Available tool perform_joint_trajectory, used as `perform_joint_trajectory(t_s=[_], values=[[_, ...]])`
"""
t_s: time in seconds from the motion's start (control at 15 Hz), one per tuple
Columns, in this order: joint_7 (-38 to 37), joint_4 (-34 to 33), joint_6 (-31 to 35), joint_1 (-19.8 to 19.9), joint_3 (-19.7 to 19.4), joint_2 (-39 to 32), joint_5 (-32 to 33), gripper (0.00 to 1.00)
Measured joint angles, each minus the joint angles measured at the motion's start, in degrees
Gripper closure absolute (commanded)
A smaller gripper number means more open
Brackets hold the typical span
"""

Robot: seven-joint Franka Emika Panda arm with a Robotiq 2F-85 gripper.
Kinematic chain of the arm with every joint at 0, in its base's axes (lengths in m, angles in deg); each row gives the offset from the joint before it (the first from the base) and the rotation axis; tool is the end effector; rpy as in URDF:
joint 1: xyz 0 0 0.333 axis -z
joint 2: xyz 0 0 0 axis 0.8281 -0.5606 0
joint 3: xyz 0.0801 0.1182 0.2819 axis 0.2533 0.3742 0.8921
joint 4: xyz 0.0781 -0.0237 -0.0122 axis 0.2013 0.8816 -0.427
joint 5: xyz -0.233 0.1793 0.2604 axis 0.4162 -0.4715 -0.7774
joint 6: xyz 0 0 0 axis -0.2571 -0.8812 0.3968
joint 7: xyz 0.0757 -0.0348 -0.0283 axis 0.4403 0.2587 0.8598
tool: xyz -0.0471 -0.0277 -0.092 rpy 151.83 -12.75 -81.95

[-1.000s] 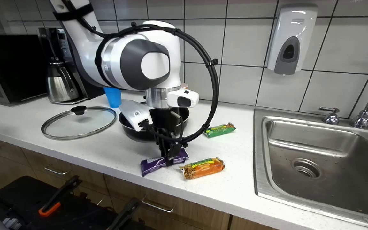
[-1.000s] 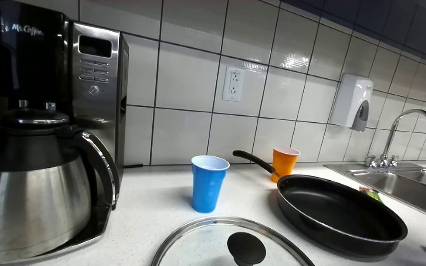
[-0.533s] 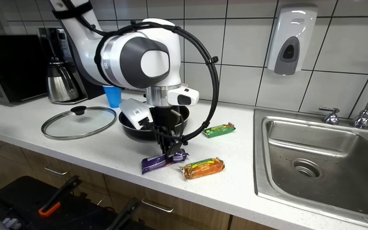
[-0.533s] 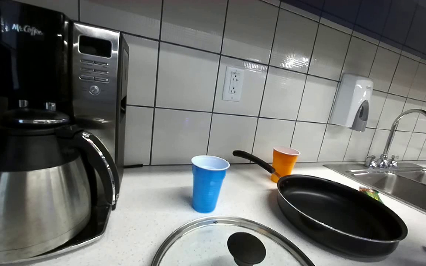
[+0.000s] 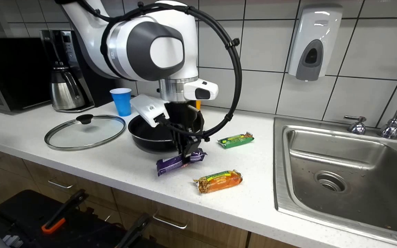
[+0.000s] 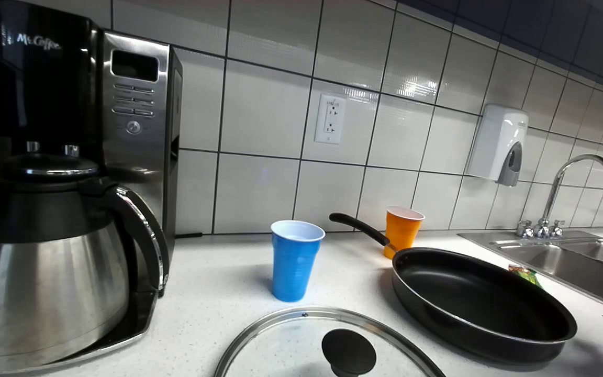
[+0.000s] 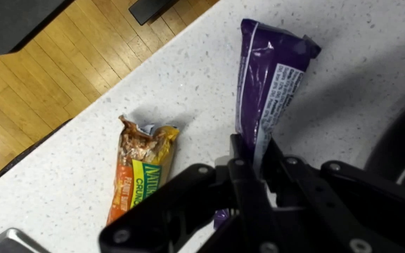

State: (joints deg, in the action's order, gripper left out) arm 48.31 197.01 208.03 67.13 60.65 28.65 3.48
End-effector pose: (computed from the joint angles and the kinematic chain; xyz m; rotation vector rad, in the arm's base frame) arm 0.3718 -0.1408 0.2312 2.9802 -0.8348 0.0053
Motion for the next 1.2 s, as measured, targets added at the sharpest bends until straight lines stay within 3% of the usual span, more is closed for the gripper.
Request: perform_joint_trajectory(t_s=[0.73,1.2], values=[[3.10,-6.73,-1.96,-4.13,2.53,2.91,-4.39,0.96],[6.82,-12.93,-2.21,-7.39,4.38,-2.24,-11.36,0.96]])
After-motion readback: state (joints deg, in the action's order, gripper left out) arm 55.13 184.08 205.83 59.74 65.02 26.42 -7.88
